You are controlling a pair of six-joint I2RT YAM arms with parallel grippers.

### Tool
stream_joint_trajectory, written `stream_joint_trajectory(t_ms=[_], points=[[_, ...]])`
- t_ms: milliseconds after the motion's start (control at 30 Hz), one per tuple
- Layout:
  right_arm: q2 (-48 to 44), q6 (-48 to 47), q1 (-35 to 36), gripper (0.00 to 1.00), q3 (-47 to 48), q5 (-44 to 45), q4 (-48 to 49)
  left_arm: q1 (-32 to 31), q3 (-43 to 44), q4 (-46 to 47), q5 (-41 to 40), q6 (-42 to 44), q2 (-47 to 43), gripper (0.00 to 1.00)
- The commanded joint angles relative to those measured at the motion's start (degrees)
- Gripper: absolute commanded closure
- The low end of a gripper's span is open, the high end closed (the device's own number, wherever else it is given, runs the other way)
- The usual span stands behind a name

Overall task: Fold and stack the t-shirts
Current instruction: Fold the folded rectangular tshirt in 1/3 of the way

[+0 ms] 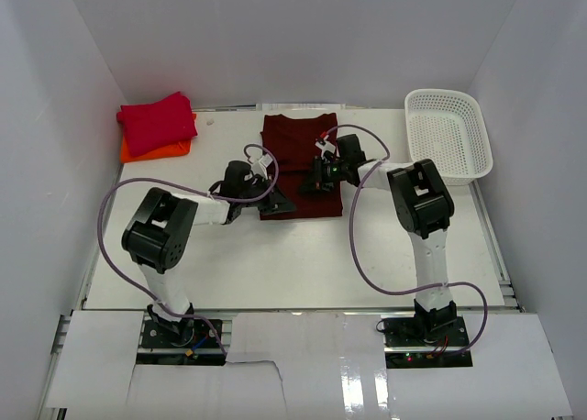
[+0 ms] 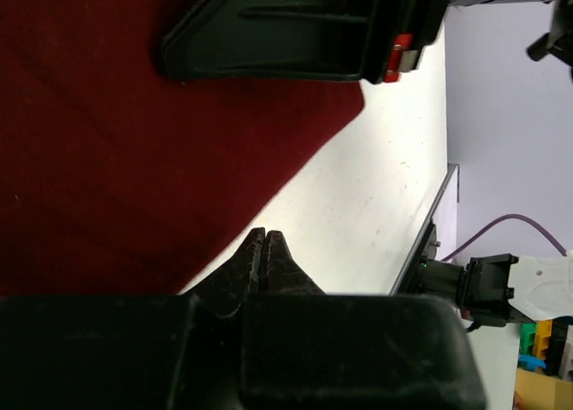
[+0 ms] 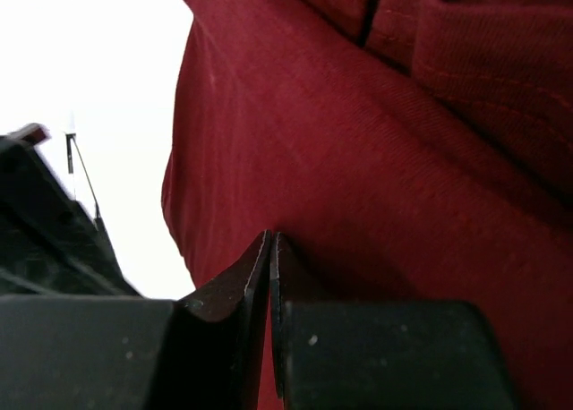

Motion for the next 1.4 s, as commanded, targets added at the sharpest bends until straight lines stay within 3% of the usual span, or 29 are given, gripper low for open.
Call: stream_joint_trajectory(t_ms=[0,233,667,1000,1133,1233,1367], points=[[1.01,1.19,0.36,0.92,1.75,-1.64,3.78,-0.01,-0.25,6.7,2.36,-1.23,4.06,1.0],[1.45,1.02,0.53,0.92,1.58,-1.55,4.22,-0.01,-1.31,11.1,2.19,-1.94,10.22,1.0],[6.09,0.32,0.27,0.92,6.31,-1.12,3.53,-0.09,-6.41,11.1,1.14,-0.88,11.02,1.0],[16.12,0.93,-3.51,0.92,23.44,-1.11,-0.08,-0.27,-8.16,10.93,2.01,-0.53,11.55,1.0],[20.42,2.85,-5.88,0.92,32.06,-1.38,-0.96,-0.36,-8.43,10.84,2.28,-0.62,11.72,1.0],[26.12,5.05,-7.64,0.92,44.59,-2.43,-2.36,-0.44,-8.52,10.84,2.54,-0.71,11.55,1.0],[27.82,6.55,-9.04,0.92,51.4,-3.83,-1.93,-0.62,-8.78,10.66,2.63,-0.88,10.67,1.0]])
